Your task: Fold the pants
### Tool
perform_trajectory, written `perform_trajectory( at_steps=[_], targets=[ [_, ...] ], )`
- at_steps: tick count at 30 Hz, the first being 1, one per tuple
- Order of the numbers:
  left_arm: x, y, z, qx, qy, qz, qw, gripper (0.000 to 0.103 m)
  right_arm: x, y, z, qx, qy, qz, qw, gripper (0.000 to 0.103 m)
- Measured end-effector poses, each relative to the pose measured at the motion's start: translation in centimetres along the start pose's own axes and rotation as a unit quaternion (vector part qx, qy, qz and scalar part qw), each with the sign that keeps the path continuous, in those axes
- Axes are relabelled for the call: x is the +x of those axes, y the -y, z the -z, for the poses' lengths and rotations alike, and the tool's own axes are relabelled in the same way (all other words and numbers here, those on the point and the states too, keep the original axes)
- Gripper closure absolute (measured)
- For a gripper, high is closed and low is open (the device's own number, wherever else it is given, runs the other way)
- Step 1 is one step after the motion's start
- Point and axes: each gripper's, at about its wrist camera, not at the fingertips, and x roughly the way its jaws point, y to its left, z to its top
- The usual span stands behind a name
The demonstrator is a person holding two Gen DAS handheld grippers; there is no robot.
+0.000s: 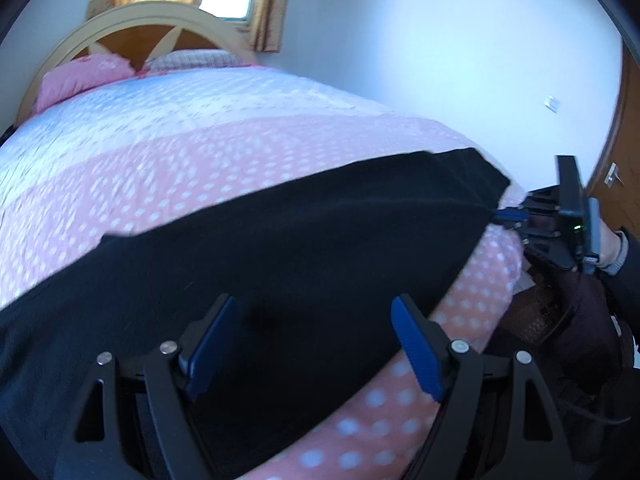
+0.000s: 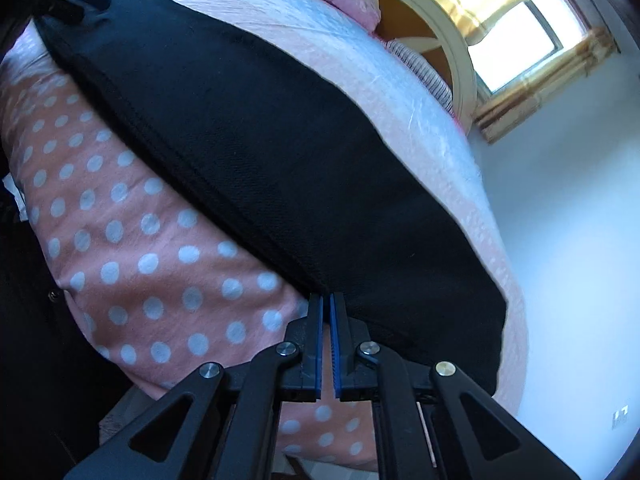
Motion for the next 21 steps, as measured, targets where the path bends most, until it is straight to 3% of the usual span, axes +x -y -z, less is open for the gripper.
perform_trajectory(
  at_steps=[2, 4, 8, 10, 13, 14, 18, 20, 21],
  targets=[
    [0.3, 1.0, -0.9, 0.013, 0.005, 0.008, 0.9999, 0.021, -0.2, 0.8, 0.0, 0.011, -0.008, -0.016, 1.000, 0.091],
    [1.0, 1.9, -1.7, 0.025, 0.003, 0.015, 0.9996, 0.021, -0.8, 2.5, 0.4, 0.038, -0.005, -0.026, 0.999, 0.070],
    [2.2, 2.2, -2.1, 0.027, -0.007, 0.017, 0.9995, 0.021, -2.0, 8.9, 2.3, 0.160, 0.007, -0.034, 0.986, 0.066],
    [2.6, 1.8, -1.5, 0.017, -0.018, 0.013, 0.9996, 0.021, -1.4, 13.7, 4.3, 0.266, -0.007, -0.035, 0.963, 0.066],
    [3.3, 1.2, -0.6, 0.003, -0.032, 0.006, 0.9995, 0.021, 0.6, 19.5, 8.1, 0.415, -0.040, -0.027, 0.909, 0.066],
    [3.4, 1.1, -0.5, 0.000, -0.034, 0.002, 0.9994, 0.021, 1.7, 21.0, 9.6, 0.462, -0.053, -0.038, 0.884, 0.066],
    [3.3, 0.8, -0.4, -0.007, -0.029, 0.004, 0.9995, 0.021, 5.0, 23.1, 13.0, 0.555, -0.061, -0.093, 0.824, 0.066],
    [3.3, 0.8, -0.3, -0.005, -0.028, 0.003, 0.9996, 0.021, 5.9, 22.4, 13.4, 0.564, -0.066, -0.108, 0.816, 0.074],
    [3.3, 0.9, -0.2, -0.002, -0.027, 0.002, 0.9996, 0.020, 6.9, 21.7, 13.3, 0.555, -0.086, -0.097, 0.821, 0.082]
  ],
)
